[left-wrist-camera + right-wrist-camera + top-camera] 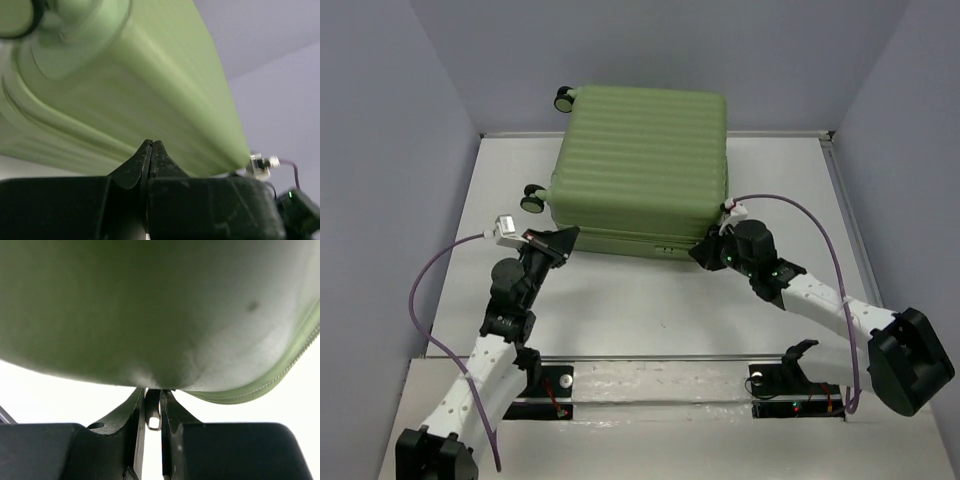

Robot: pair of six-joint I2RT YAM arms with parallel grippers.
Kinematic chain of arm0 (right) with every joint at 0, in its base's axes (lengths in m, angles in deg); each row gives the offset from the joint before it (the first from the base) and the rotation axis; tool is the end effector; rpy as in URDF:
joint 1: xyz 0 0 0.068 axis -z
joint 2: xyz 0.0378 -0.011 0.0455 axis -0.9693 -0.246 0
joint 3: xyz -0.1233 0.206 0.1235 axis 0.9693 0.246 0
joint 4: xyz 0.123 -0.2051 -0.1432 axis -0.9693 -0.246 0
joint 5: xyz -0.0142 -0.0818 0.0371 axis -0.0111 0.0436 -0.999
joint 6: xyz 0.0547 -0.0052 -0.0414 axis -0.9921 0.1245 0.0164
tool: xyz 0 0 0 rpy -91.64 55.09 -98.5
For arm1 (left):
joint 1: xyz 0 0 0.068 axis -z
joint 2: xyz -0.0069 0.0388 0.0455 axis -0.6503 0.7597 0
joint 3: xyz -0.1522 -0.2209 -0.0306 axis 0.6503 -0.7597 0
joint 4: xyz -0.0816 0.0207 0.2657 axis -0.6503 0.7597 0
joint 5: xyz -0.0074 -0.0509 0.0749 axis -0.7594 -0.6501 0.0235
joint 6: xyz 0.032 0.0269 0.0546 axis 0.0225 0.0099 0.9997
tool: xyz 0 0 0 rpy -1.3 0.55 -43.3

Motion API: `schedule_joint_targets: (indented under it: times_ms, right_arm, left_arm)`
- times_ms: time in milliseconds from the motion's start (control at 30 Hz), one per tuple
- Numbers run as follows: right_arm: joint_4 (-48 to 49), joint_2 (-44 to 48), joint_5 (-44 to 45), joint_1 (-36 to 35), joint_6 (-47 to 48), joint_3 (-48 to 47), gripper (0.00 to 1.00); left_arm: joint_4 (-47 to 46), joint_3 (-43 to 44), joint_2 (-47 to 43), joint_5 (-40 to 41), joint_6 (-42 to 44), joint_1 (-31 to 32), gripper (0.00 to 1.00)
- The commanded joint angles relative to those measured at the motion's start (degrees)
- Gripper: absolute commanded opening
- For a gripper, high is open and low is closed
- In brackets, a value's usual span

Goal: Pack the luggage

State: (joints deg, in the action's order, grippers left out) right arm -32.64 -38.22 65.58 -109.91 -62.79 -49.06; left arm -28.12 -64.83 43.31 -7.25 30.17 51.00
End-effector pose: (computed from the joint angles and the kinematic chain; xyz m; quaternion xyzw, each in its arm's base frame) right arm 0.2347 0.1627 0.2017 -0.0776 0.8367 0.2885 0.4590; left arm 0.2008 -0.0444 0.2518 -0.1926 0.6233 -0.4385 0.6181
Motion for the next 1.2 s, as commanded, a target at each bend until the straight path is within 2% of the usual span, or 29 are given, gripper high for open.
schedule_joint_targets:
  times_ms: [0,133,200,233,267,300,400,500,600,633,767,933,1167]
  right_arm:
    - [6.5,1.7,-5.1,4.9,3.8,-5.8,0.07]
    - [2.9,5.4,-6.7,4.9,3.0,-3.8,0.07]
    - [2.3,8.5,-5.8,4.9,1.1,-0.5,0.07]
    - [2.0,9.4,-5.1,4.9,0.8,0.3,0.07]
    - [1.5,10.2,-4.5,4.9,0.6,1.0,0.07]
    - [0.8,11.3,-3.8,4.9,0.4,1.6,0.07]
    - [-0.6,11.8,-4.2,4.9,0.6,2.2,0.07]
    - [-0.8,11.9,-4.6,4.9,1.0,2.0,0.07]
    - [-1.2,12.1,-5.2,4.9,1.5,1.7,0.07]
    - [-1.2,12.2,-5.3,4.9,1.7,1.6,0.07]
    - [-1.5,12.6,-5.6,4.9,2.4,1.6,0.07]
    - [-1.5,12.5,-6.0,4.9,2.5,1.9,0.07]
    - [-1.5,12.3,-6.5,4.9,2.5,2.2,0.07]
  left_arm:
    - [2.0,-3.4,-4.8,4.7,0.1,6.7,0.06]
    - [6.4,-0.8,-6.9,8.5,3.7,7.2,0.06]
    - [11.5,4.5,-6.4,13.8,7.5,7.1,0.06]
    - [13.9,6.9,-5.8,16.0,8.0,7.1,0.09]
    - [15.4,11.0,-5.0,17.9,8.2,7.0,0.23]
    - [16.8,13.2,-4.2,19.0,8.9,6.6,0.56]
    - [22.6,19.6,2.0,19.0,8.2,3.4,0.95]
    - [21.4,21.6,4.9,12.4,6.2,-2.1,0.97]
    - [18.5,22.0,10.6,-1.1,2.6,-12.9,0.97]
    - [18.4,22.3,11.7,-2.8,1.9,-13.9,0.97]
    - [17.7,21.5,14.9,-6.6,0.9,-15.3,0.98]
    - [13.6,19.0,15.7,-10.7,-1.4,-15.6,0.98]
    - [12.6,18.2,16.2,-13.7,-3.4,-15.5,0.98]
